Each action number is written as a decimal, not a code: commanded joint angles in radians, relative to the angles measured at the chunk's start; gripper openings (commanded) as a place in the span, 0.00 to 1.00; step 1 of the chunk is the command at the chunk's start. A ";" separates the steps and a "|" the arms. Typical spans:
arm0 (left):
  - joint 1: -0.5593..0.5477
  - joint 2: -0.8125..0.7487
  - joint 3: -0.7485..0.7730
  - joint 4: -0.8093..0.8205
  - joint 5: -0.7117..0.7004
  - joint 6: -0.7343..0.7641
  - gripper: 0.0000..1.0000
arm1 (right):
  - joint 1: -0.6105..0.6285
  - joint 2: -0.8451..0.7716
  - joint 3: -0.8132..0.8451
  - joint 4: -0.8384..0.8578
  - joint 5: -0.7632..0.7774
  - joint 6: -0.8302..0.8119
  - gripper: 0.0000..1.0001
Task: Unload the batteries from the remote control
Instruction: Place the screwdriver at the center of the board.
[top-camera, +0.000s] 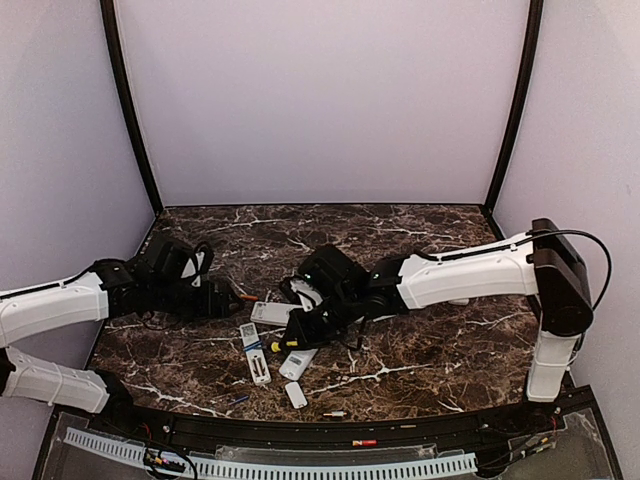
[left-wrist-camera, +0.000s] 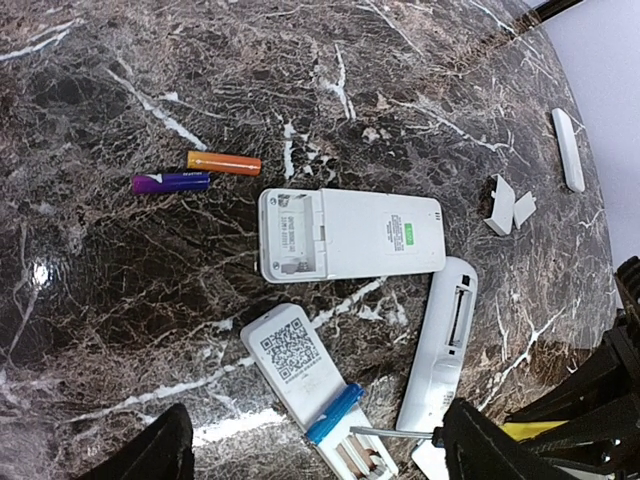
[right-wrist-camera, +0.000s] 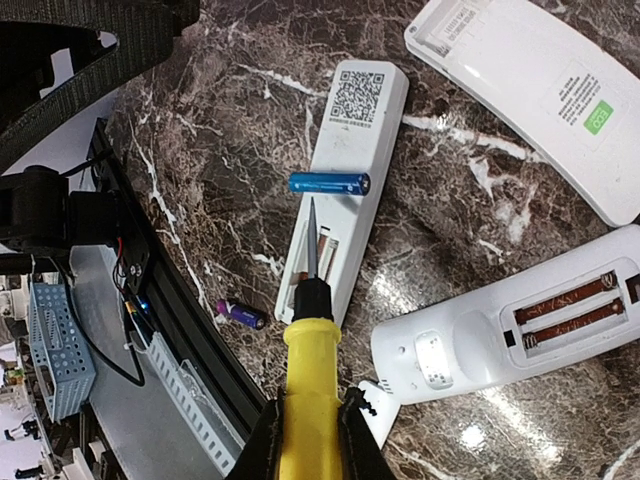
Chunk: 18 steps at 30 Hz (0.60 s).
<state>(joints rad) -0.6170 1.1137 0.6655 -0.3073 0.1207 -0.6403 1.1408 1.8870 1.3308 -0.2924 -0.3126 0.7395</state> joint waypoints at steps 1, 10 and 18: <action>0.006 -0.048 0.051 -0.074 -0.003 0.026 0.88 | 0.001 0.022 0.064 0.016 0.037 -0.027 0.00; 0.053 -0.079 0.115 -0.139 0.028 0.074 0.91 | -0.009 0.067 0.129 -0.003 0.050 -0.063 0.00; 0.146 -0.121 0.189 -0.210 0.068 0.142 0.94 | -0.024 -0.048 0.074 -0.004 0.184 -0.060 0.00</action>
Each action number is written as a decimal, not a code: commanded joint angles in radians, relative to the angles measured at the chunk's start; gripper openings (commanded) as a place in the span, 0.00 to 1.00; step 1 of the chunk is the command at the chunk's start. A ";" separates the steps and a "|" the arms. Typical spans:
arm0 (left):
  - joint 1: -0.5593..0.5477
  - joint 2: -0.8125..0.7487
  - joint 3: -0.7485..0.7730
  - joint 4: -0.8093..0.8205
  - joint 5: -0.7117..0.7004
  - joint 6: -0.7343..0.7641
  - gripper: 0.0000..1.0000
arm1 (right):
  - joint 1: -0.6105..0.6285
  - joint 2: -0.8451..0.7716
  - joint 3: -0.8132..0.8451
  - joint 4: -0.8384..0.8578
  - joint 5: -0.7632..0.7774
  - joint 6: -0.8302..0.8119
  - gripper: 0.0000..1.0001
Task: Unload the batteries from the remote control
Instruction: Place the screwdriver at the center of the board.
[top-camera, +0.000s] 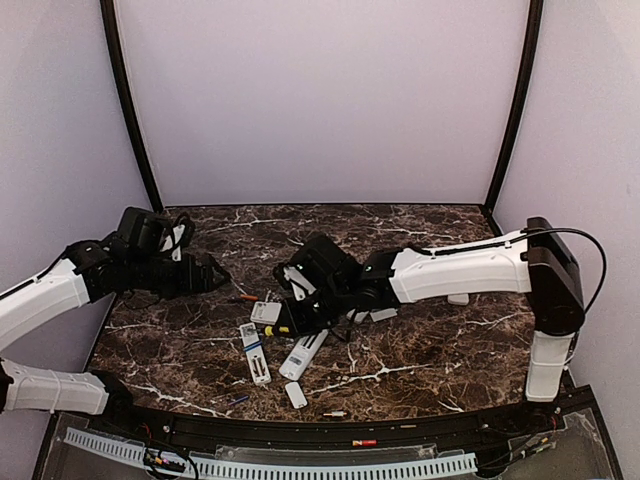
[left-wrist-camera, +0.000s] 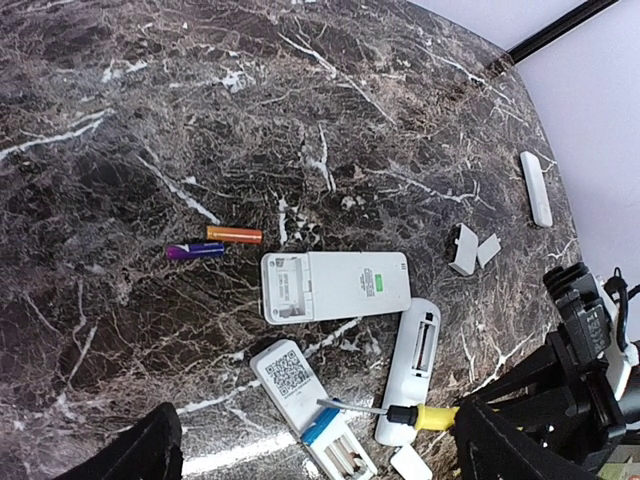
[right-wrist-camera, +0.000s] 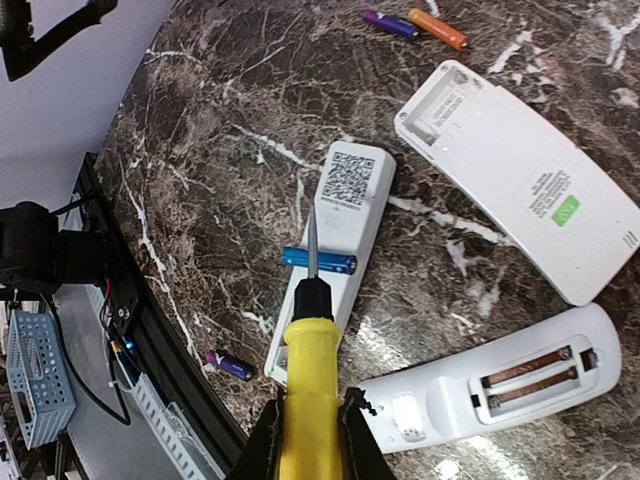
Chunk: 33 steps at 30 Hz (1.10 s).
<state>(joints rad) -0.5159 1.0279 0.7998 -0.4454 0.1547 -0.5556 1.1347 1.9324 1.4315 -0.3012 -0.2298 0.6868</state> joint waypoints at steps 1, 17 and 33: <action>0.071 -0.036 0.076 -0.079 0.048 0.075 0.96 | -0.024 -0.115 -0.044 0.002 0.129 -0.007 0.00; 0.425 -0.057 0.228 -0.111 -0.031 0.269 0.98 | -0.235 -0.394 -0.453 0.104 0.330 0.087 0.00; 0.428 -0.119 0.159 0.036 -0.244 0.379 0.98 | -0.232 -0.220 -0.469 0.265 0.235 0.148 0.00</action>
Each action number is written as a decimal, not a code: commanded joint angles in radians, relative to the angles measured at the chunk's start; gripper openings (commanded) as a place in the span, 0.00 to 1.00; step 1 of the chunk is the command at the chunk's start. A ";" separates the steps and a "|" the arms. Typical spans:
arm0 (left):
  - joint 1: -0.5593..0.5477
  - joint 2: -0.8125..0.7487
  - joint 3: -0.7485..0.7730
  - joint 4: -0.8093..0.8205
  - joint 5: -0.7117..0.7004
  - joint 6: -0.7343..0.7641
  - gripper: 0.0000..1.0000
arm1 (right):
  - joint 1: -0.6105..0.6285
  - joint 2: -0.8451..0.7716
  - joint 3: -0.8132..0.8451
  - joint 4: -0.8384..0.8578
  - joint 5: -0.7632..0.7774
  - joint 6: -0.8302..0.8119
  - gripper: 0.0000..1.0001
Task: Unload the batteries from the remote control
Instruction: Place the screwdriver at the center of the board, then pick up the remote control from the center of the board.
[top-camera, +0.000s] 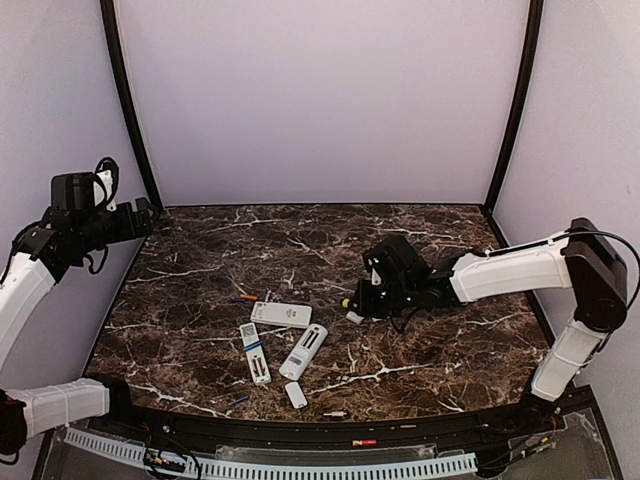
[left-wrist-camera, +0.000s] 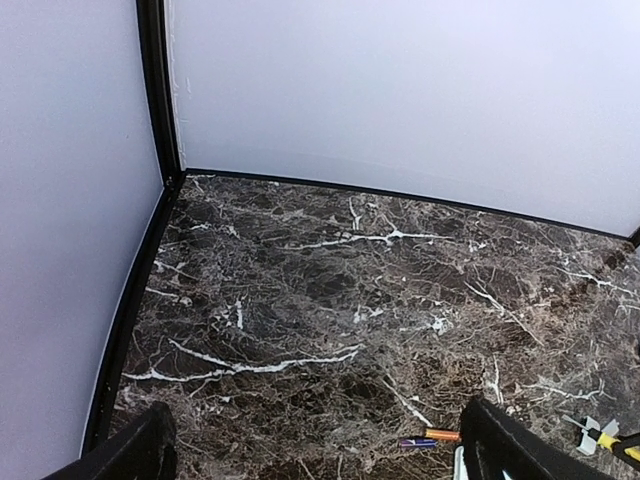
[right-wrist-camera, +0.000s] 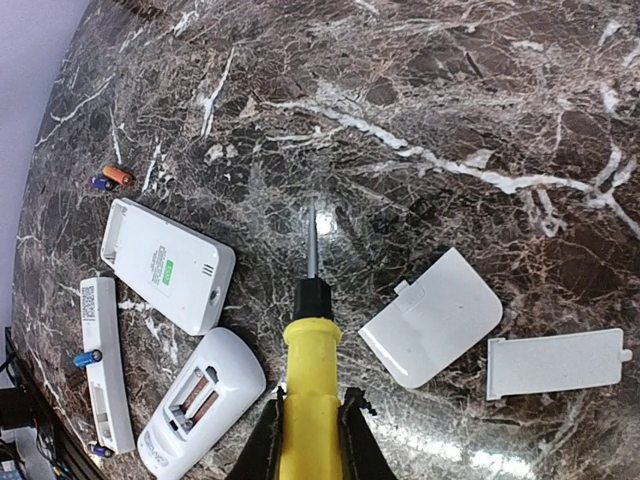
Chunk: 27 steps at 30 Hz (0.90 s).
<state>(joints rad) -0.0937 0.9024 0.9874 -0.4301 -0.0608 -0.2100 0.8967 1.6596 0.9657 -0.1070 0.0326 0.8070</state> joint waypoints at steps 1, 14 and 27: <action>0.006 0.010 -0.029 0.019 -0.034 0.034 0.98 | 0.007 0.064 -0.002 0.079 -0.028 0.031 0.00; 0.006 0.002 -0.056 0.024 -0.075 0.059 0.98 | 0.007 0.092 0.022 0.043 -0.056 -0.004 0.60; 0.038 0.072 0.008 0.023 0.120 -0.017 0.99 | -0.092 -0.053 0.081 -0.206 0.130 -0.122 0.87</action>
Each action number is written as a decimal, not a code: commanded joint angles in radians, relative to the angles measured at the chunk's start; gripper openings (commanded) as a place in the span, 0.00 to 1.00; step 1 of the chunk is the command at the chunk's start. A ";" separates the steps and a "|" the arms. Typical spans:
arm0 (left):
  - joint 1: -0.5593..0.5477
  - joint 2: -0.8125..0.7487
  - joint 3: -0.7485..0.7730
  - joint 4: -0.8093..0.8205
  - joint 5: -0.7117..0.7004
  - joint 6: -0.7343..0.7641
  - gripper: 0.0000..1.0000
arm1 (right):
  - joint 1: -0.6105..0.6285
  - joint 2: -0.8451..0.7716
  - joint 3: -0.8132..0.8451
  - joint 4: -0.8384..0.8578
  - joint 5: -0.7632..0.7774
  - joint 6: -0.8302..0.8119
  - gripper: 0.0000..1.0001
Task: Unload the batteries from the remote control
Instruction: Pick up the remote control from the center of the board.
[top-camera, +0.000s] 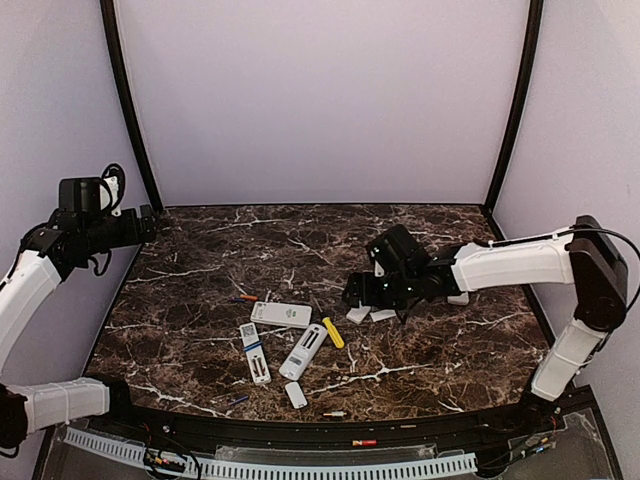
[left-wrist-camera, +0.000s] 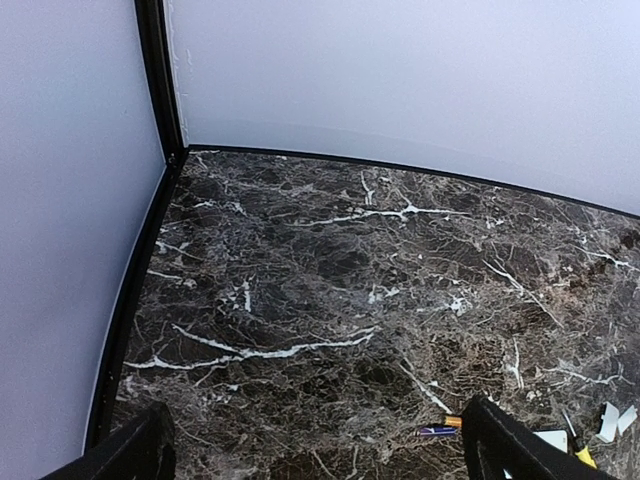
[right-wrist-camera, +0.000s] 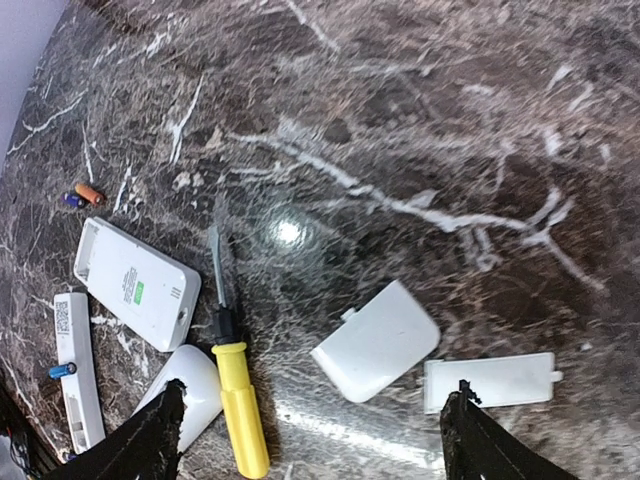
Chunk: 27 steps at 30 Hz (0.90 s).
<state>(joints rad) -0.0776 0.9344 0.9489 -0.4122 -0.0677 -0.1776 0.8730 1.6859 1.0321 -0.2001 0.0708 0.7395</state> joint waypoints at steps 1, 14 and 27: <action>0.023 0.061 0.059 0.004 0.143 -0.056 0.99 | -0.093 -0.097 0.004 -0.127 0.091 -0.063 0.89; 0.025 0.127 0.120 0.028 0.147 -0.061 0.99 | -0.479 -0.148 -0.084 -0.264 0.058 -0.159 0.93; 0.024 0.110 0.107 0.023 0.121 -0.023 0.99 | -0.616 -0.043 -0.085 -0.288 0.043 -0.213 0.90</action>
<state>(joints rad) -0.0589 1.0630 1.0725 -0.3767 0.0586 -0.2188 0.2741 1.6184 0.9565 -0.4770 0.1246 0.5514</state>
